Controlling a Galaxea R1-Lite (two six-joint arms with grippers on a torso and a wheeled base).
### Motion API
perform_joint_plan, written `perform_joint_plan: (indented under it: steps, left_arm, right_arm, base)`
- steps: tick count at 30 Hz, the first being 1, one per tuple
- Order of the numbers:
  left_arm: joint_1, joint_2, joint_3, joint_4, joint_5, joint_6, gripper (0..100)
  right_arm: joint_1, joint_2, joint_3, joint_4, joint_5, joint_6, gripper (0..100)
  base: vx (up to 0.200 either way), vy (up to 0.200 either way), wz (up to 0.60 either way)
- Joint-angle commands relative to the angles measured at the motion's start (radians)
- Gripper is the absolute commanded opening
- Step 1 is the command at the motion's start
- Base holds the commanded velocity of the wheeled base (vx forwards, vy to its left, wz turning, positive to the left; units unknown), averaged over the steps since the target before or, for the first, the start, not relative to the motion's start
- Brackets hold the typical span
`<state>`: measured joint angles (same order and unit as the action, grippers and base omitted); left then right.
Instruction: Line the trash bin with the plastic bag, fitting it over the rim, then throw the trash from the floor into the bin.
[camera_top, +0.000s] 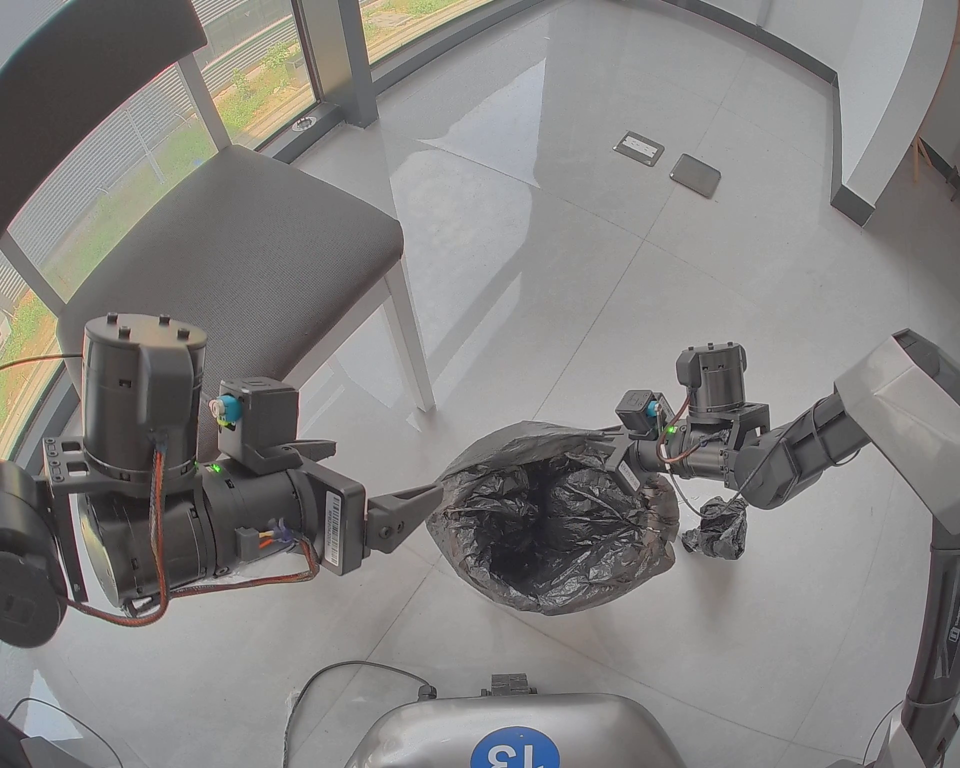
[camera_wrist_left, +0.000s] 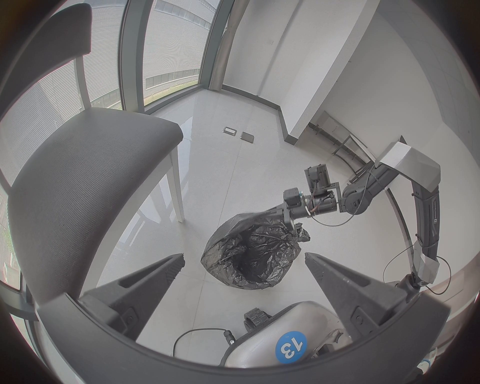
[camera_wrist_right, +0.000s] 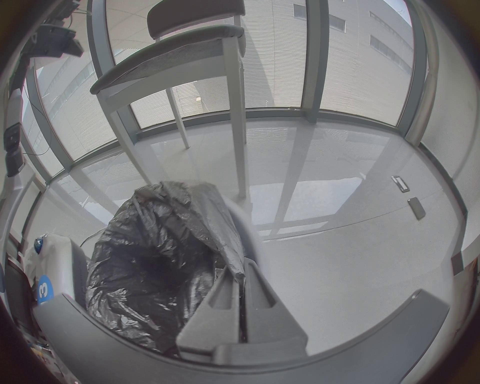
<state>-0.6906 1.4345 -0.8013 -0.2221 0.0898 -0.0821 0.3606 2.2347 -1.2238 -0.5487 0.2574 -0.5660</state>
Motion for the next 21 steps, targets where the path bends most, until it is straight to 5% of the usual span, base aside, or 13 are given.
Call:
perform_joint_plan:
  steps: [1,21]
  left_arm:
    - [-0.001,0.011,0.001,-0.003,-0.008,-0.001,100]
    - [0.003,0.026,0.005,-0.019,-0.012,-0.002,100]
  right_arm:
    - [-0.025,-0.001,-0.054,0.001,0.000,-0.002,0]
    - [-0.074,0.114,-0.296,0.061,0.000,-0.006,0]
  base:
    - [0.000,0.000,0.00]
    - [0.000,0.000,0.00]
